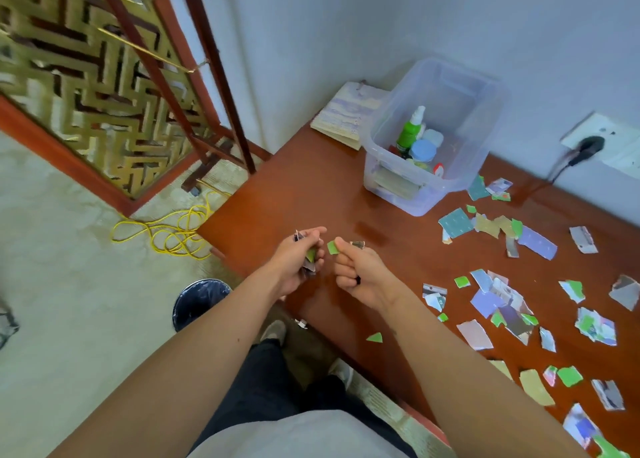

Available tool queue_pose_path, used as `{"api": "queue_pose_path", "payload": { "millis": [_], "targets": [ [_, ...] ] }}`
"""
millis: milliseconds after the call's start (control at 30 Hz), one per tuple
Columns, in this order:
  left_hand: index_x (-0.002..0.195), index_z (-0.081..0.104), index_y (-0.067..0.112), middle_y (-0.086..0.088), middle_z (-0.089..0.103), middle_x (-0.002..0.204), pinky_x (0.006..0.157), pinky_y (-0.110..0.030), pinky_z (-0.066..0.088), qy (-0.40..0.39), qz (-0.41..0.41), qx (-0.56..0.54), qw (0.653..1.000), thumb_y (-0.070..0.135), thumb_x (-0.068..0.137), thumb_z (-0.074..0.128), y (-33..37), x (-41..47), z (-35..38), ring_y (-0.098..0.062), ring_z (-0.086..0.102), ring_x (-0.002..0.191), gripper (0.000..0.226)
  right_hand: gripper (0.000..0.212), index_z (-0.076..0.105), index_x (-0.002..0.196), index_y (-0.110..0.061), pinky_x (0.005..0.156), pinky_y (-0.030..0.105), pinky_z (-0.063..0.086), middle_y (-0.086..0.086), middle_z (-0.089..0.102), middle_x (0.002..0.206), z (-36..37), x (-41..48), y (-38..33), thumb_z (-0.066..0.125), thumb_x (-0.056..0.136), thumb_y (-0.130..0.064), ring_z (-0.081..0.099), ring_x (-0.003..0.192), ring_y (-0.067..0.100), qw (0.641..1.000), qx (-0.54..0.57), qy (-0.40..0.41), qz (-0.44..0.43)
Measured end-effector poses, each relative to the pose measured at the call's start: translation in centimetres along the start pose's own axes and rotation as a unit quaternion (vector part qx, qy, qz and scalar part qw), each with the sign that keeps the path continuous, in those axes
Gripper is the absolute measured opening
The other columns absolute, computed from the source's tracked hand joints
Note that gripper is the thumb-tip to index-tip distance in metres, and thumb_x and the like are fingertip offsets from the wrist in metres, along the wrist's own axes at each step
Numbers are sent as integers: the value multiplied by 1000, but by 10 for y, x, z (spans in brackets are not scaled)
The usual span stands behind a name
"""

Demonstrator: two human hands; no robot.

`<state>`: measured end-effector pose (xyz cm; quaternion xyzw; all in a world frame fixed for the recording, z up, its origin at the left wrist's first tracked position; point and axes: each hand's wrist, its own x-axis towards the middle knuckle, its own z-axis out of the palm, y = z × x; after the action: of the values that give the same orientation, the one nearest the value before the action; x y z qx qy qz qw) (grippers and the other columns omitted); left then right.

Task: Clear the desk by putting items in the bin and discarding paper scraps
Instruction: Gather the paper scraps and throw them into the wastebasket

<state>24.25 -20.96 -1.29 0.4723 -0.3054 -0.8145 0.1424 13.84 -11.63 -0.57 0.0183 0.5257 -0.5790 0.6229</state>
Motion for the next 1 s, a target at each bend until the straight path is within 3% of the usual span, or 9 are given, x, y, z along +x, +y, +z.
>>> {"api": "queue_pose_path", "payload": {
  "millis": [100,167,333,500,700,1000],
  "targets": [
    [100,63,13,0,55,73,51,-20,50,19,12,-44,999,22,98,54,20,-12,-28,-10,51,62,13,42,58,59,-13,34,15,15,-8,31,44,38,14,0,51,100,-21,25,34,2,998,-28,-46,16],
    [96,63,15,-2,56,73,50,-19,49,38,21,-58,997,28,96,57,32,-20,-52,-11,52,62,14,36,62,69,-7,33,15,18,-7,32,45,66,24,4,52,100,-22,26,34,3,995,-55,-77,32],
    [85,62,21,1,58,68,44,-18,44,87,33,-67,993,35,96,55,59,-36,-119,-10,51,58,20,34,53,71,-5,32,16,18,-6,31,44,143,55,31,53,99,-24,27,33,4,984,-103,-120,82],
    [86,61,19,-3,52,70,50,-20,41,115,27,-74,990,40,96,53,76,-38,-201,-13,48,60,25,37,48,68,-7,35,18,13,-6,29,41,211,86,75,54,99,-25,26,32,4,976,-131,-123,124],
    [80,61,17,-4,57,65,55,-26,43,141,-20,-87,986,43,97,50,80,-22,-292,-16,53,56,33,51,41,50,-14,35,19,11,-4,28,42,274,130,135,58,97,-24,24,34,5,969,-168,-72,167],
    [87,59,15,-1,54,60,54,-26,37,157,-109,-72,979,37,99,48,5,73,-411,-12,45,47,27,33,49,67,-10,32,19,19,-5,39,40,267,250,255,57,97,-20,30,31,5,930,-254,31,264]
  ]
}}
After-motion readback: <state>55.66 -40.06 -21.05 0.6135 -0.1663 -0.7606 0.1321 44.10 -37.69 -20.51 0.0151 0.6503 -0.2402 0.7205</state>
